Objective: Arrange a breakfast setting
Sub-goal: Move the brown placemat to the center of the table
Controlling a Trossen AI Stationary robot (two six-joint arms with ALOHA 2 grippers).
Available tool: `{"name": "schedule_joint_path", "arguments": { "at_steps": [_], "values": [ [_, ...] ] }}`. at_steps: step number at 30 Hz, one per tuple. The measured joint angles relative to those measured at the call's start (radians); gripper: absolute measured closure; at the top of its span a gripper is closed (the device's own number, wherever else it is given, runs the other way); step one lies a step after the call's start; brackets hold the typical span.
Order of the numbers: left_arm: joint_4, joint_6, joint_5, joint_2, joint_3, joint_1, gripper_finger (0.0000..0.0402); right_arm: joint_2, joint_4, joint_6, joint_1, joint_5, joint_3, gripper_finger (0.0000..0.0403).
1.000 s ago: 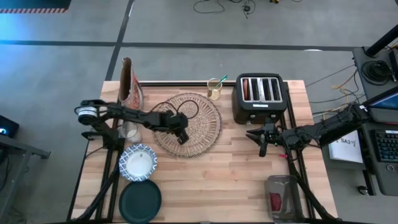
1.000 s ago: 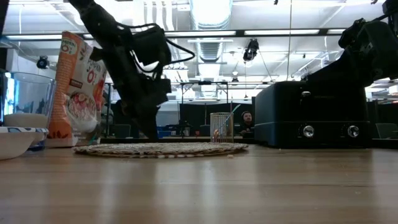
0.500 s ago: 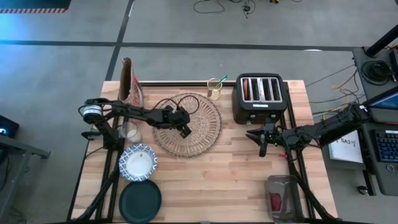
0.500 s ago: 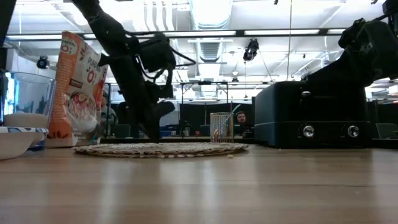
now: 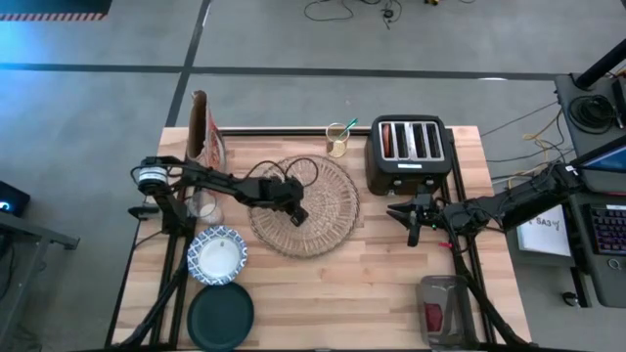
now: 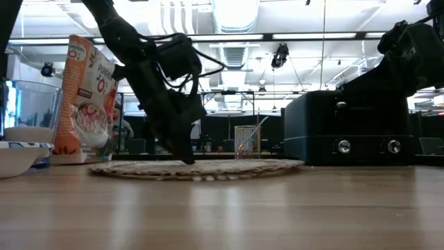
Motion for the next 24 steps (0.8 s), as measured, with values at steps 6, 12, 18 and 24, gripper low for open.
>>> {"name": "schedule_joint_path", "arguments": {
  "at_steps": [6,12,18,24],
  "values": [
    [0.022,-0.041,0.035,0.004,0.011,-0.077,0.0385,0.000,0.000,0.000,0.000,0.000,0.000,0.0323],
    [0.019,-0.046,0.065,0.007,0.037,-0.131,0.0385,0.000,0.000,0.000,0.000,0.000,0.000,0.0323],
    [0.009,-0.005,0.059,0.005,0.087,-0.139,0.0385,0.000,0.000,0.000,0.000,0.000,0.000,0.0323],
    [-0.234,0.018,0.055,-0.005,0.174,-0.141,0.0385,0.000,0.000,0.000,0.000,0.000,0.000,0.0323]
  ]
}}
